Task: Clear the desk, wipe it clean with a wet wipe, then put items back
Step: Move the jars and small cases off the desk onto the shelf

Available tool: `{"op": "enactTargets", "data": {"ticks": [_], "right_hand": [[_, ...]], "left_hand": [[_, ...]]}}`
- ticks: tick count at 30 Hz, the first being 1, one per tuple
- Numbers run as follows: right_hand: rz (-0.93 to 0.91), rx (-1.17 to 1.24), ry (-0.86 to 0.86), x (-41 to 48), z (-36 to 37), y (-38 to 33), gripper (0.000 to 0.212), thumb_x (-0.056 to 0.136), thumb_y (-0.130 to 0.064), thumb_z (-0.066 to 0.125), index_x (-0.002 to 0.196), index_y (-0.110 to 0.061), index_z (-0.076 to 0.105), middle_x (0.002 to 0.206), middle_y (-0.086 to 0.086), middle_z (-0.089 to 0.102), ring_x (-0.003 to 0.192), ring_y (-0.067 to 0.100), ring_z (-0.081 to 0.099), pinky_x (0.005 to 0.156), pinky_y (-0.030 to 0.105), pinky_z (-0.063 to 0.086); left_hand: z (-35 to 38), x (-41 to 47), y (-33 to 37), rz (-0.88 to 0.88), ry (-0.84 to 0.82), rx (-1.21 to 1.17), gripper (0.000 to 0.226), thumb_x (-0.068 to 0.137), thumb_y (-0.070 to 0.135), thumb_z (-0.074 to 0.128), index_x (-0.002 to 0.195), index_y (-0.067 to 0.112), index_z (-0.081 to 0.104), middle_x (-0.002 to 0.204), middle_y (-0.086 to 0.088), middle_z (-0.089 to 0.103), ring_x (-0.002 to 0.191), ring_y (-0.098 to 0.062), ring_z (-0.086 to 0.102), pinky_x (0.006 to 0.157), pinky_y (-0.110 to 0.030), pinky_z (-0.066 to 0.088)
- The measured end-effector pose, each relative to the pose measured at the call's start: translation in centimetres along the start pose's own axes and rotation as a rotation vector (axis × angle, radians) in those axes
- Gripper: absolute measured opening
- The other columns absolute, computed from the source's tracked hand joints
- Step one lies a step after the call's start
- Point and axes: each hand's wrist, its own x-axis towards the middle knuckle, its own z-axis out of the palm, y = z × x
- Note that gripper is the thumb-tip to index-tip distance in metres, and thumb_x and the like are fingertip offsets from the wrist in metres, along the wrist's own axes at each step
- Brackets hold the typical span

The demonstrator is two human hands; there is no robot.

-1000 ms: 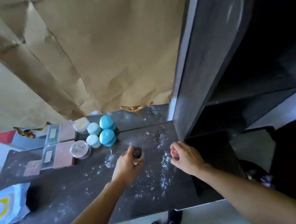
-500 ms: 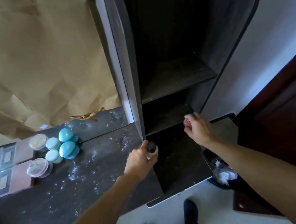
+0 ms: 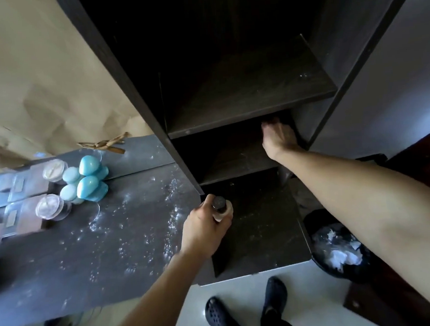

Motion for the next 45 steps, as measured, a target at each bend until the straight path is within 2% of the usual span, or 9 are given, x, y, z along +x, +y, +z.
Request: {"op": "enactTargets", "data": {"ticks": [6, 8, 13, 18, 22, 27, 31, 37, 45], "right_hand": [[-0.008, 0.098, -0.035, -1.1, -0.1, 0.6, 0.049, 0.093, -0.003, 0.039, 0.140, -0.016, 0.037, 0.136, 0.021, 0.037, 0.107, 0.039, 0.055, 0.081, 0.042, 0.048], [-0.051, 0.202, 0.037, -2.8, 0.2, 1.3, 0.054, 0.091, -0.004, 0.044, 0.142, -0.021, 0.034, 0.139, 0.018, 0.034, 0.102, 0.038, 0.056, 0.079, 0.042, 0.049], [-0.316, 0.374, 0.242, -9.4, 1.3, 4.7, 0.030, 0.087, -0.014, 0.057, 0.118, -0.015, 0.058, 0.114, 0.004, 0.058, 0.082, 0.023, 0.066, 0.064, 0.028, 0.050], [-0.115, 0.397, 0.245, -11.7, 2.9, 9.6, 0.013, 0.083, -0.014, 0.060, 0.096, -0.015, 0.061, 0.091, 0.002, 0.063, 0.073, 0.025, 0.066, 0.056, 0.034, 0.052], [0.006, 0.451, 0.234, -10.6, 2.9, 11.6, 0.036, 0.082, -0.012, 0.061, 0.118, -0.011, 0.056, 0.108, 0.008, 0.061, 0.082, 0.025, 0.065, 0.068, 0.040, 0.054], [0.025, 0.554, 0.208, -9.5, 2.5, 10.8, 0.044, 0.086, -0.013, 0.060, 0.129, -0.009, 0.051, 0.117, 0.008, 0.060, 0.097, 0.021, 0.062, 0.082, 0.034, 0.047], [0.015, 0.567, 0.168, -9.4, 2.6, 10.1, 0.040, 0.088, -0.015, 0.059, 0.126, -0.007, 0.051, 0.113, 0.011, 0.064, 0.102, 0.024, 0.062, 0.080, 0.030, 0.045], [0.008, 0.474, 0.099, -10.4, 2.9, 10.3, 0.045, 0.089, -0.018, 0.055, 0.133, -0.011, 0.047, 0.121, 0.009, 0.062, 0.106, 0.027, 0.061, 0.088, 0.036, 0.047], [-0.231, 0.290, 0.028, -13.7, 2.1, 5.6, 0.034, 0.090, -0.023, 0.052, 0.124, -0.016, 0.055, 0.111, 0.004, 0.065, 0.094, 0.025, 0.065, 0.074, 0.034, 0.052]], "left_hand": [[0.0, 1.3, 0.9, -0.043, 0.042, 0.013, 0.023, 0.084, 0.045, 0.061, 0.092, 0.025, 0.053, 0.075, 0.001, 0.067, 0.071, -0.027, 0.064, 0.064, -0.035, 0.052], [0.0, 2.4, 1.8, -0.034, 0.040, 0.008, 0.024, 0.083, 0.047, 0.060, 0.089, 0.026, 0.050, 0.075, 0.002, 0.067, 0.068, -0.025, 0.064, 0.064, -0.037, 0.054], [0.6, 6.5, 4.5, 0.053, 0.044, -0.026, 0.026, 0.083, 0.042, 0.064, 0.095, 0.021, 0.055, 0.088, 0.000, 0.068, 0.082, -0.024, 0.066, 0.071, -0.037, 0.054], [2.6, 11.1, 8.0, 0.062, -0.022, -0.101, 0.028, 0.086, 0.040, 0.062, 0.103, 0.018, 0.059, 0.092, -0.002, 0.070, 0.085, -0.019, 0.066, 0.075, -0.034, 0.055], [4.6, 13.9, 10.0, 0.022, -0.075, -0.134, 0.020, 0.086, 0.037, 0.064, 0.089, 0.019, 0.059, 0.076, 0.005, 0.064, 0.076, -0.014, 0.064, 0.064, -0.025, 0.047], [6.4, 16.1, 11.8, 0.018, -0.109, -0.181, 0.033, 0.084, 0.036, 0.067, 0.109, 0.015, 0.063, 0.098, -0.003, 0.067, 0.090, -0.017, 0.063, 0.076, -0.027, 0.050], [7.1, 16.8, 12.4, 0.030, -0.106, -0.116, 0.035, 0.085, 0.033, 0.066, 0.111, 0.010, 0.062, 0.103, -0.009, 0.067, 0.094, -0.023, 0.063, 0.081, -0.031, 0.051], [6.0, 14.5, 10.9, 0.054, -0.050, -0.072, 0.048, 0.082, 0.029, 0.068, 0.125, 0.016, 0.052, 0.111, -0.008, 0.066, 0.099, -0.026, 0.063, 0.084, -0.038, 0.053], [1.2, 5.2, 2.5, -0.062, -0.042, 0.121, 0.023, 0.084, 0.025, 0.062, 0.106, 0.019, 0.066, 0.094, 0.000, 0.070, 0.089, -0.023, 0.065, 0.079, -0.033, 0.053]]}}
